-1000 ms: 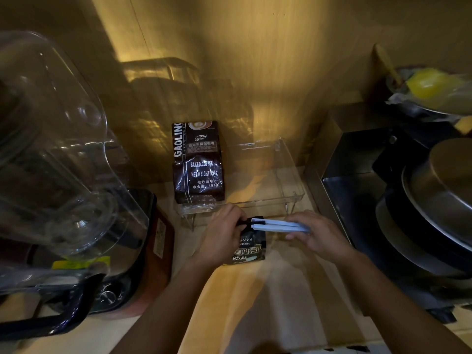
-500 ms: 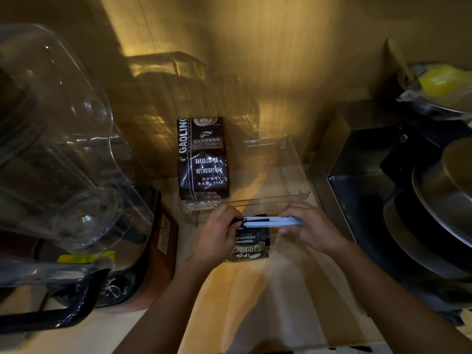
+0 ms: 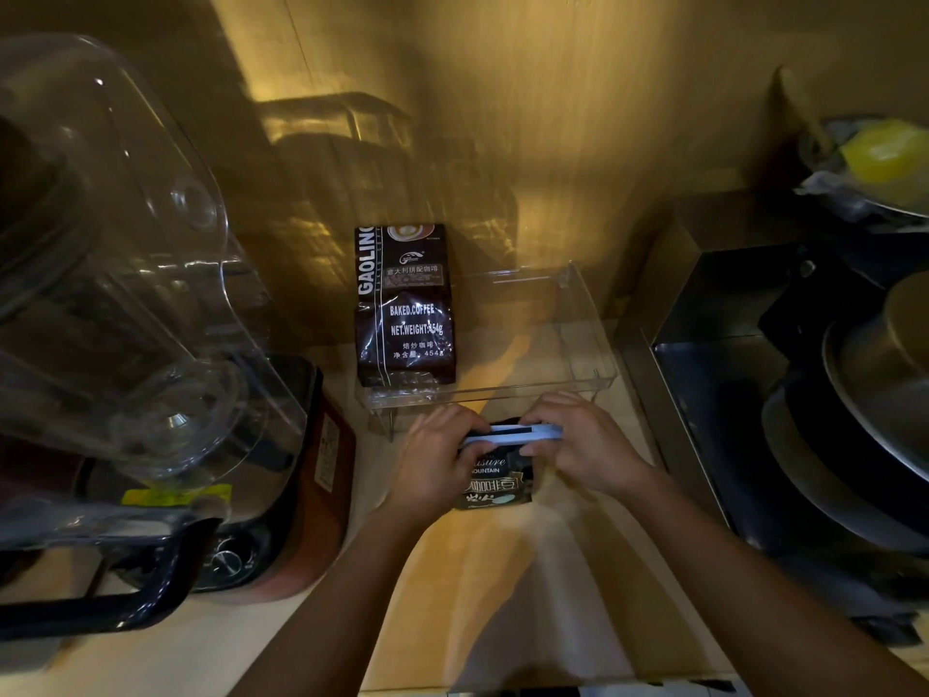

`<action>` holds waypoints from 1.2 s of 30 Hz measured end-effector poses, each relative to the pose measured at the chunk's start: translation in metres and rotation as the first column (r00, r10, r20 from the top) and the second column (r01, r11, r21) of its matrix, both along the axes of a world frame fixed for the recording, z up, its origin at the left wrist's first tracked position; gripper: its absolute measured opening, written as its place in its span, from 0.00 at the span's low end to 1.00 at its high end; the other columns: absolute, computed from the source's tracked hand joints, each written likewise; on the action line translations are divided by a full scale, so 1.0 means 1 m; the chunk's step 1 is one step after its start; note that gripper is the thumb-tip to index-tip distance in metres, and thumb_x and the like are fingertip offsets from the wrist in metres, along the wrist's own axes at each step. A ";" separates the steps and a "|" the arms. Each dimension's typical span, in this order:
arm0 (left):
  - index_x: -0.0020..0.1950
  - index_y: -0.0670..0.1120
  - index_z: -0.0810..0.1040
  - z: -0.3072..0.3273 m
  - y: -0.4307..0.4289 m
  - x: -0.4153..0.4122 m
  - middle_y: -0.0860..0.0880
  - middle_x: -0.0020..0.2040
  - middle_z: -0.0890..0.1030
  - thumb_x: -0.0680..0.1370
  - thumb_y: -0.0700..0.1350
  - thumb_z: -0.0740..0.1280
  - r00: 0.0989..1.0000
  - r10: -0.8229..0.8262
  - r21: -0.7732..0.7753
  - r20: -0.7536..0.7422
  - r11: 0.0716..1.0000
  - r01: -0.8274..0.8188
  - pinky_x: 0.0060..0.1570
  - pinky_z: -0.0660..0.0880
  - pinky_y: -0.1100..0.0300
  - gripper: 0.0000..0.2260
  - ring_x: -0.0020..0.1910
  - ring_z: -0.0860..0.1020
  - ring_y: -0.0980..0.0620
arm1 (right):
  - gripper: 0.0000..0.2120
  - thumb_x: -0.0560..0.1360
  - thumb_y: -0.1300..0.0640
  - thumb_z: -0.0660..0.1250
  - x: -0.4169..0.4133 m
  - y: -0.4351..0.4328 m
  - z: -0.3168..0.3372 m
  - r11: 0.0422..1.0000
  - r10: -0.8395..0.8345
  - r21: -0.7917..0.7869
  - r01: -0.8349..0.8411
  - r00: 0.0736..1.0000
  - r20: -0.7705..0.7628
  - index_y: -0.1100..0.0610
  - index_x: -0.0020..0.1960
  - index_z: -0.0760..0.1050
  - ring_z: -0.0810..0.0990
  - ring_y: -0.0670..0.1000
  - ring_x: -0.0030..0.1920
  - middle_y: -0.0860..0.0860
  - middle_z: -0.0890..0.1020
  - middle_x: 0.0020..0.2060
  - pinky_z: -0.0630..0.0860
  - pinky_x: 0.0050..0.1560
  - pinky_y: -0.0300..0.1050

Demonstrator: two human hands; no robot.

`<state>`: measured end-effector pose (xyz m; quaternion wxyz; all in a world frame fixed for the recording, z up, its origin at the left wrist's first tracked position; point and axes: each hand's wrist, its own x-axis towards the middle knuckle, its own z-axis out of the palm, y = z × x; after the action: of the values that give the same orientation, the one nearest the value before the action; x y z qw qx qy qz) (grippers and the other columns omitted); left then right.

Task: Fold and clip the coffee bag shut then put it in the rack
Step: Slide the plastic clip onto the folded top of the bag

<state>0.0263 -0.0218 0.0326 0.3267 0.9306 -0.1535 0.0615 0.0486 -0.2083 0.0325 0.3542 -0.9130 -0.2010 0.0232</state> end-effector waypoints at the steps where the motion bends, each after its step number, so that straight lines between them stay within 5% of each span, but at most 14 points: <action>1: 0.46 0.44 0.77 0.000 -0.001 0.000 0.46 0.44 0.80 0.74 0.42 0.67 1.000 0.007 -0.009 -0.003 1.000 -0.007 0.46 0.62 0.57 0.03 0.46 0.74 0.48 | 0.11 0.66 0.60 0.73 -0.001 -0.001 0.000 1.000 0.005 0.001 -0.005 1.000 -0.005 0.59 0.48 0.77 0.73 0.51 0.47 0.53 0.79 0.43 0.70 0.47 0.47; 4: 0.45 0.44 0.77 0.000 -0.005 0.000 0.46 0.45 0.80 0.74 0.42 0.67 1.000 0.003 0.010 0.001 1.000 -0.003 0.46 0.62 0.58 0.03 0.46 0.74 0.49 | 0.11 0.67 0.60 0.72 -0.003 -0.009 -0.004 0.999 -0.016 0.040 0.018 0.998 -0.055 0.59 0.48 0.77 0.74 0.49 0.46 0.49 0.77 0.42 0.70 0.47 0.44; 7: 0.46 0.44 0.77 -0.001 -0.004 -0.001 0.46 0.46 0.80 0.74 0.42 0.67 0.999 0.034 0.001 0.004 0.999 -0.034 0.44 0.61 0.60 0.03 0.47 0.74 0.50 | 0.08 0.66 0.62 0.73 -0.006 -0.024 -0.006 0.977 -0.105 0.168 0.129 0.983 -0.148 0.60 0.45 0.77 0.73 0.40 0.39 0.47 0.75 0.39 0.66 0.38 0.27; 10: 0.46 0.46 0.77 -0.001 -0.003 0.000 0.48 0.46 0.80 0.74 0.44 0.67 1.000 0.001 0.006 -0.018 1.000 -0.001 0.43 0.61 0.61 0.04 0.46 0.73 0.51 | 0.07 0.65 0.66 0.73 -0.009 -0.034 -0.007 0.956 -0.123 0.241 0.168 0.974 -0.193 0.62 0.43 0.79 0.72 0.34 0.36 0.50 0.76 0.37 0.66 0.36 0.25; 18: 0.43 0.46 0.77 -0.001 -0.007 0.000 0.49 0.45 0.80 0.75 0.43 0.65 0.997 0.068 0.007 -0.033 0.998 -0.067 0.42 0.60 0.60 0.03 0.45 0.73 0.52 | 0.05 0.66 0.66 0.71 -0.011 -0.025 -0.010 0.971 -0.137 0.186 0.149 0.988 -0.078 0.62 0.41 0.77 0.73 0.46 0.39 0.50 0.75 0.37 0.64 0.38 0.27; 28: 0.41 0.43 0.75 0.001 -0.021 -0.002 0.45 0.43 0.81 0.75 0.37 0.64 0.995 0.101 0.032 -0.010 0.994 -0.101 0.43 0.62 0.60 0.03 0.43 0.74 0.48 | 0.05 0.67 0.63 0.71 -0.007 -0.004 -0.018 0.986 -0.097 0.141 0.093 0.995 0.018 0.62 0.42 0.77 0.71 0.51 0.44 0.55 0.79 0.40 0.63 0.48 0.46; 36: 0.40 0.42 0.75 -0.001 -0.023 -0.002 0.45 0.42 0.81 0.73 0.36 0.65 0.993 0.118 0.014 -0.015 0.993 -0.117 0.44 0.64 0.57 0.03 0.42 0.75 0.46 | 0.06 0.67 0.65 0.71 -0.005 0.006 -0.016 0.992 -0.054 0.119 0.047 0.997 0.053 0.63 0.43 0.77 0.73 0.55 0.46 0.58 0.79 0.41 0.60 0.47 0.42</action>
<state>0.0247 -0.0445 0.0312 0.3176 0.9405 -0.0963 0.0724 0.0431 -0.2026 0.0166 0.4023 -0.8956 -0.1887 -0.0232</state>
